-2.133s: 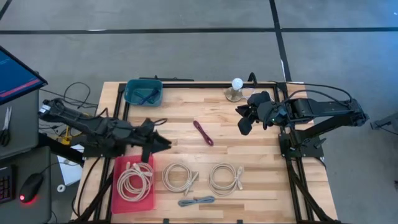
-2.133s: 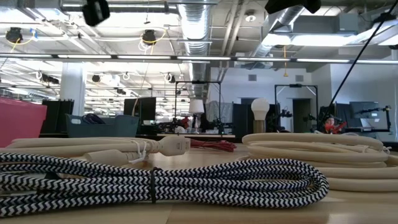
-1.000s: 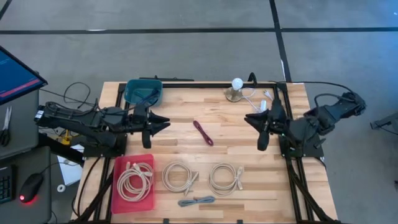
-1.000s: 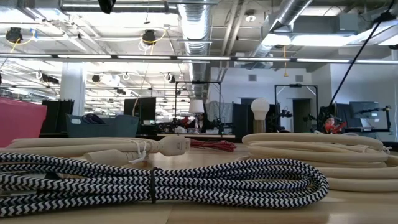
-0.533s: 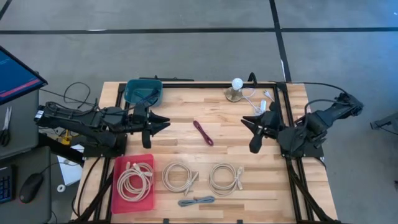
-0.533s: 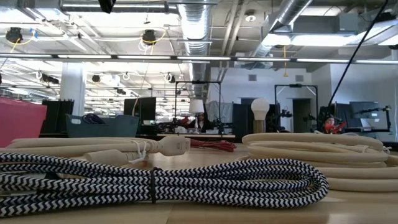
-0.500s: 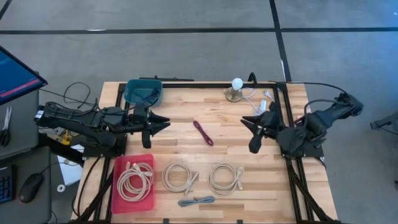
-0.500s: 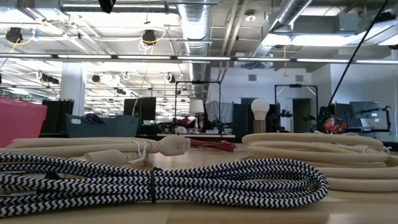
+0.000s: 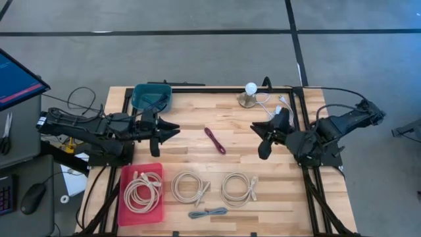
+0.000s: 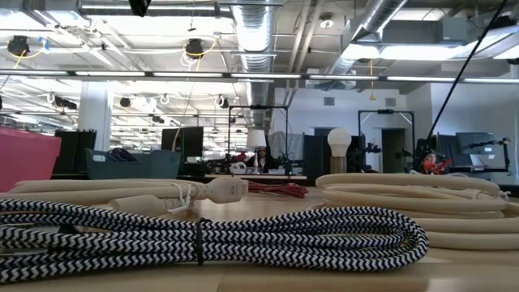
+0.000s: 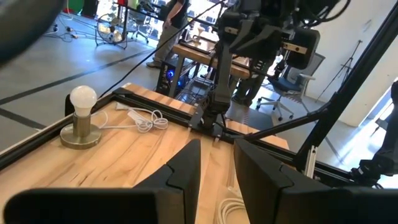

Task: Pick & Place USB Port
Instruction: Put the pink USB cable into the blue bin

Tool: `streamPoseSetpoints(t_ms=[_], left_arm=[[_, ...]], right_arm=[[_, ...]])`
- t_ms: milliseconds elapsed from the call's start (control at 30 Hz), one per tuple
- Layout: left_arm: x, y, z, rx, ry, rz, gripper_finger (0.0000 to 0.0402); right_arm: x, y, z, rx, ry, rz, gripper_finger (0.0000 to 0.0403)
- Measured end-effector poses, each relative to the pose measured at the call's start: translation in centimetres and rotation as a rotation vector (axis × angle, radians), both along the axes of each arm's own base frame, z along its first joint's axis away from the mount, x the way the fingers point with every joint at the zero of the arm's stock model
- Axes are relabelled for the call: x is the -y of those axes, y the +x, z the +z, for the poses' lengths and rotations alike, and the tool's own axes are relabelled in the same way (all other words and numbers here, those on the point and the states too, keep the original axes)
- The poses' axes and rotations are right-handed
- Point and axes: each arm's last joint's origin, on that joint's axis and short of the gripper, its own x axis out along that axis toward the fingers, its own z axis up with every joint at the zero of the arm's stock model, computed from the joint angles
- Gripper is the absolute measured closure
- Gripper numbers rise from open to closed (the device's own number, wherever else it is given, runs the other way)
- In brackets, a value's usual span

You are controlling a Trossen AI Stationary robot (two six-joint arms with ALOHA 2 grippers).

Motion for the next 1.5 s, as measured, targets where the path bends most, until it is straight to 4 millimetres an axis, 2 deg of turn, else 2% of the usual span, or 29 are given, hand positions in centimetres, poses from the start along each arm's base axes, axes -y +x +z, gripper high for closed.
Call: streamPoseSetpoints(t_ms=[100, 233, 533, 733, 867, 1233, 1500], left_arm=[[0.0, 0.0, 0.0, 0.000, 0.004, 0.000, 0.0305], [0.0, 0.0, 0.0, 0.000, 0.005, 0.000, 0.0305], [0.0, 0.0, 0.0, 0.000, 0.006, -0.001, 0.0305], [0.0, 0.0, 0.0, 0.000, 0.006, 0.000, 0.0305], [0.0, 0.0, 0.0, 0.000, 0.006, 0.000, 0.0305], [0.0, 0.0, 0.1, 0.005, 0.002, -0.001, 0.0305], [0.0, 0.0, 0.1, 0.007, 0.001, 0.000, 0.0305]], right_arm=[[0.6, 0.6, -0.3, -0.015, 0.074, 0.020, 0.0345], [1.3, 2.0, -1.8, -0.105, 0.144, 0.011, 0.0327], [2.0, 4.9, -4.7, -0.244, 0.158, -0.060, 0.0232], [2.2, 7.2, -7.2, -0.307, 0.207, -0.121, 0.0196], [2.5, 8.6, -8.9, -0.357, 0.281, -0.141, 0.0194], [3.5, 11.1, -12.5, -0.467, 0.449, -0.171, 0.0224], [3.9, 13.5, -15.6, -0.516, 0.526, -0.143, 0.0217]])
